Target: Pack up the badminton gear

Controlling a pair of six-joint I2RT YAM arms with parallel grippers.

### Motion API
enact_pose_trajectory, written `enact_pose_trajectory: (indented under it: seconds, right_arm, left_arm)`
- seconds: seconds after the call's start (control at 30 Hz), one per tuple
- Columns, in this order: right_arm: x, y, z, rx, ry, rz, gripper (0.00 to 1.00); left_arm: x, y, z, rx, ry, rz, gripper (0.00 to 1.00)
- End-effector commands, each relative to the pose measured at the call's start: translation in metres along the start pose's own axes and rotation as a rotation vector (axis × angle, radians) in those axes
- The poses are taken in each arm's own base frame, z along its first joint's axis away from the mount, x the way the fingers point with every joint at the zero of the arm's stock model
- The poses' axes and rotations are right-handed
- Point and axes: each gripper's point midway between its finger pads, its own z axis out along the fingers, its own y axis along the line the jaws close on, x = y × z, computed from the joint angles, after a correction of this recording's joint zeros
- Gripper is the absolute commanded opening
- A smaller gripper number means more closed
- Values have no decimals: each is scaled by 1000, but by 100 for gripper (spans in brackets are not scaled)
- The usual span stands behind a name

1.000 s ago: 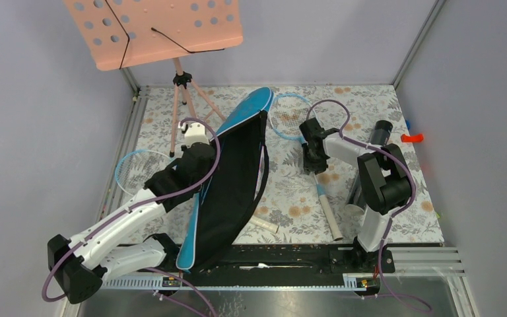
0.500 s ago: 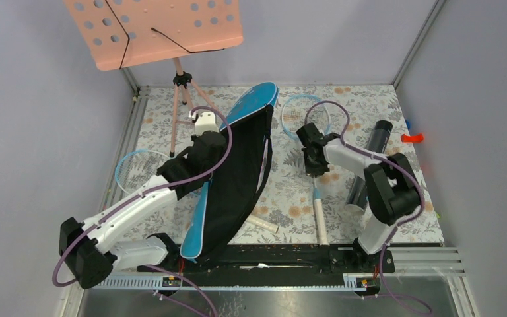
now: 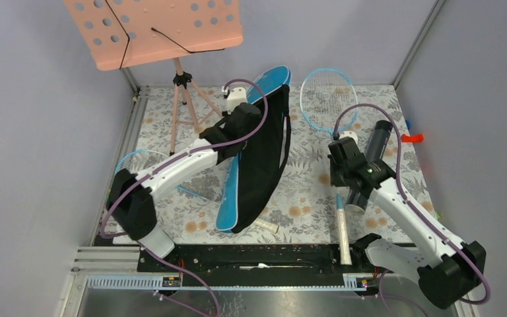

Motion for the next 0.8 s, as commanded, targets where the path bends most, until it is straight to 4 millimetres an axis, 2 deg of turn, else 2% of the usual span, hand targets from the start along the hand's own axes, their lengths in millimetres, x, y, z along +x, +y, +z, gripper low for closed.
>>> enact_pose_trajectory:
  seconds: [0.0,0.07,0.17,0.33,0.4,0.57,0.67,0.77]
  right_arm:
    - [39,-9,-18,19,77,-51,0]
    - [52,9,-23,-52,93,-95,0]
    - [70,20,-26,-64,132,-144,0]
    - [92,42,-11,-82,207,-200,0]
    - [89,56,-2,-102,212,-206,0]
    - [47,106,8,-206,148,-217,0]
    - [29,136,11,-278,138,-213,0]
    - [9,153,14,-300,101,-194,0]
  left_arm:
    - [-39,-37,15,58,-79,-132,0]
    - [-34,-48,25,66,-54,-135,0]
    - [-22,-63,38,88,-13,-135,0]
    - [-4,-75,49,118,38,-125,0]
    - [4,-80,48,147,61,-110,0]
    - [27,-92,29,232,98,-100,0]
    - [40,-97,21,275,142,-110,0]
    - [50,-100,15,307,179,-126,0]
